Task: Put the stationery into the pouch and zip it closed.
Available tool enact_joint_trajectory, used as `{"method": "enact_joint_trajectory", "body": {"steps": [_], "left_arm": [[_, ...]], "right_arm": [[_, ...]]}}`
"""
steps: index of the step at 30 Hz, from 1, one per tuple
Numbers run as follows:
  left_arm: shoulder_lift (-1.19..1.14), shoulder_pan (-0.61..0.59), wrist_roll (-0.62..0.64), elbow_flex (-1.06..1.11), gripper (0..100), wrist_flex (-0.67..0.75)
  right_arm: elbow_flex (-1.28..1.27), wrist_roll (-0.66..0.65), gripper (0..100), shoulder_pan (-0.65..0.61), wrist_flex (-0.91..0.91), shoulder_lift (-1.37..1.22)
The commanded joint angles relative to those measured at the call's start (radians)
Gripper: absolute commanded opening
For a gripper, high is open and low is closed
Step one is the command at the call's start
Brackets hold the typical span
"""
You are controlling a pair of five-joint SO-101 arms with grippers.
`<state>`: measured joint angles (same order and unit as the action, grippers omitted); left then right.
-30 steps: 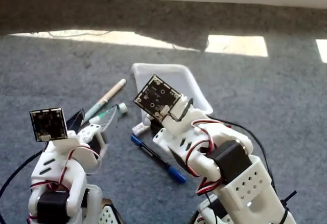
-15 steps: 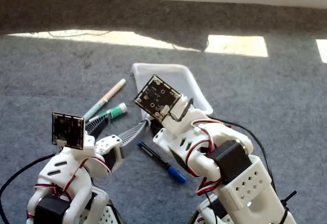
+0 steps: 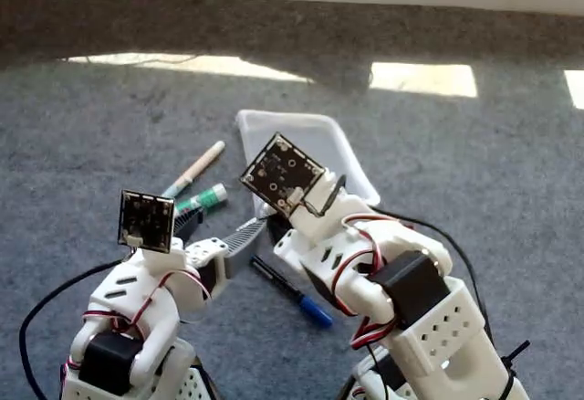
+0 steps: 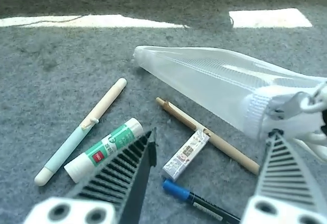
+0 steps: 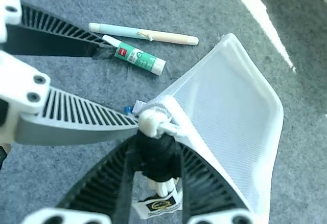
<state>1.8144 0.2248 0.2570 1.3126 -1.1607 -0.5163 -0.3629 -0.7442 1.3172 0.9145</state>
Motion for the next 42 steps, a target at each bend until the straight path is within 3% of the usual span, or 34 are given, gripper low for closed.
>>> {"method": "enact_joint_trajectory", "body": {"steps": [1, 11, 17, 24, 32, 42], "left_arm": [[0.007, -0.035, -0.021, -0.048, 30, 0.028], [0.005, -0.035, 0.020, -0.031, 30, 0.038], [0.004, -0.041, 0.009, 0.050, 30, 0.132], [0.007, -0.041, -0.083, 0.071, 13, 0.190], [0.007, -0.085, -0.107, 0.030, 0, 0.186], [0.005, -0.134, -0.101, 0.025, 1, 0.183]], "right_arm": [[0.054, 0.011, 0.5, -0.013, 0.019, 0.033], [0.053, 0.011, 0.5, -0.022, 0.018, 0.033], [0.051, 0.011, 0.5, -0.081, 0.033, 0.033], [0.048, 0.011, 0.5, -0.073, 0.039, 0.033], [0.047, 0.011, 0.5, 0.027, 0.087, 0.113], [-0.056, -0.011, 0.5, 0.154, 0.136, 0.275]]}}
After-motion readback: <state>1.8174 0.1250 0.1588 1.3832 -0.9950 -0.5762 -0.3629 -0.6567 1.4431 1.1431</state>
